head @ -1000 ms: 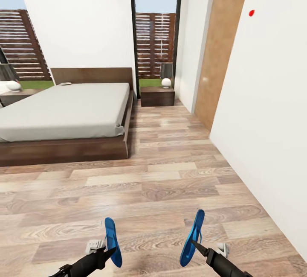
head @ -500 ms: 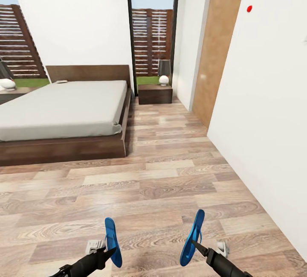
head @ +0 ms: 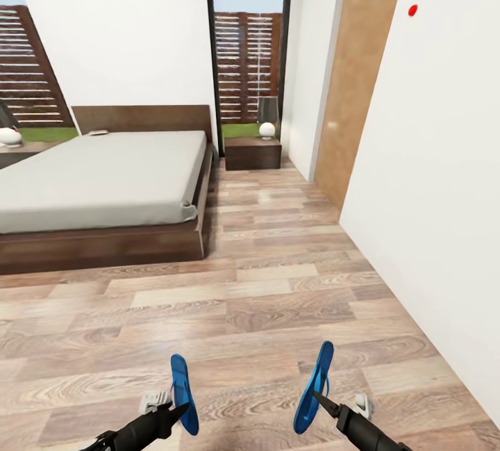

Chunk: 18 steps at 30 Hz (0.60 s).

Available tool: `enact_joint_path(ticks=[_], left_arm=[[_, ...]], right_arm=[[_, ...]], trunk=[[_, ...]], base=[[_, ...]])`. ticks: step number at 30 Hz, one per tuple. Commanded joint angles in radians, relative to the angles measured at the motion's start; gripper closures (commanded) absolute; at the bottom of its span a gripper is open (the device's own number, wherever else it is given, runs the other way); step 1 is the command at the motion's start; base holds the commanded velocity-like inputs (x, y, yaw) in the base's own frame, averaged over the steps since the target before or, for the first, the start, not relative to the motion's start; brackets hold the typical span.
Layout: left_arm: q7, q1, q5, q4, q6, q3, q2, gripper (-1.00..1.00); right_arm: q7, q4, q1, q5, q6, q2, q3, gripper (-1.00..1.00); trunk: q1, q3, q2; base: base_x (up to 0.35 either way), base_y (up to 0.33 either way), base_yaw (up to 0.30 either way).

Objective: In the bedroom, move the book from the bed onto either nightstand, and place the two sandals side by side next to the bed.

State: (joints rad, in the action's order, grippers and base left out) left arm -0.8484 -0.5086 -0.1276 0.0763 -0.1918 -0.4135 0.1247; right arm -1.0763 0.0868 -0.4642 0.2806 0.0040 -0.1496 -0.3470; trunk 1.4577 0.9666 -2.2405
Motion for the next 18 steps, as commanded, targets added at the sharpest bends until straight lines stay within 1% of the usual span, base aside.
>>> enact_joint_path(ticks=[1, 9, 13, 15, 18], left_arm=[[-0.001, -0.001, -0.011, 0.0, -0.006, -0.008, 0.0, 1.0], [-0.001, -0.001, -0.011, -0.001, -0.006, -0.008, 0.0, 1.0], [-0.001, -0.001, -0.011, -0.001, -0.006, -0.008, 0.0, 1.0], [-0.001, -0.001, -0.011, -0.001, -0.006, -0.008, 0.0, 1.0], [-0.001, -0.001, -0.011, -0.001, -0.006, -0.008, 0.0, 1.0]], right_arm=[[-0.003, -0.001, -0.001, 0.003, 0.001, -0.001, 0.0, 1.0], [-0.001, -0.001, -0.001, 0.003, 0.001, -0.001, 0.0, 1.0], [-0.002, -0.001, -0.001, 0.003, 0.001, -0.001, 0.0, 1.0], [-0.003, -0.001, -0.001, 0.003, 0.001, -0.001, 0.0, 1.0], [-0.003, 0.0, -0.001, 0.003, 0.001, -0.001, 0.0, 1.0]], trunk=[[0.0, 0.001, 0.0], [0.0, 0.001, 0.0], [0.0, 0.001, 0.0], [0.0, 0.001, 0.0], [0.0, 0.001, 0.0]], base=[[0.311, 0.0, 0.0], [0.318, -0.001, 0.0], [0.32, -0.059, -0.021], [0.318, -0.084, -0.149], [0.314, -0.099, -0.244]])
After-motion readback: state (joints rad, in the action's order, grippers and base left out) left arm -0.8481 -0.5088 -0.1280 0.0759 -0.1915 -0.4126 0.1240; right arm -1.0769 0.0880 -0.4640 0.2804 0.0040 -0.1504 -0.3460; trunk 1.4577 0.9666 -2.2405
